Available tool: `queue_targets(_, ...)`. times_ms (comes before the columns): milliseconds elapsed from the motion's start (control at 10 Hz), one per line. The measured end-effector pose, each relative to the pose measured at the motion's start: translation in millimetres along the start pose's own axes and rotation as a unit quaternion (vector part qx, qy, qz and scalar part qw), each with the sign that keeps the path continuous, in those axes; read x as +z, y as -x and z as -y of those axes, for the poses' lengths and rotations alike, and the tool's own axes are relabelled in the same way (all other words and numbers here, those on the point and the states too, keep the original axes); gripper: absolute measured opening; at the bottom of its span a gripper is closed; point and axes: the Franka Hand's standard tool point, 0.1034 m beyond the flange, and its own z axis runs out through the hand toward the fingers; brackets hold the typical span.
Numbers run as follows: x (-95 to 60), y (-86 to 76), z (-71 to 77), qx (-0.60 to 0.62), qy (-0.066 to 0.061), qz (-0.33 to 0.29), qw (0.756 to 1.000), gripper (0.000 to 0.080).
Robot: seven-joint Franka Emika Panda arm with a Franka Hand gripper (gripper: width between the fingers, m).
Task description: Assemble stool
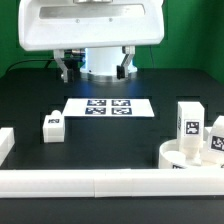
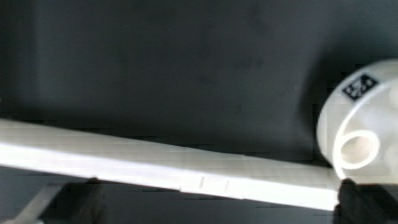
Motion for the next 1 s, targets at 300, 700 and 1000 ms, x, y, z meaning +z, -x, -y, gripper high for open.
queue_targets(300, 1.1, 3.7, -3.0, 0.001, -0.001, 0.002, 1.0, 0.0649)
queue_targets(700, 40.4, 72.9, -49.7, -0.013, 0.017, 0.023, 1.0, 0.0649)
queue_targets(1000, 47.6, 78.9, -62.8, -0.024, 0.028, 0.021, 0.999, 0.0649)
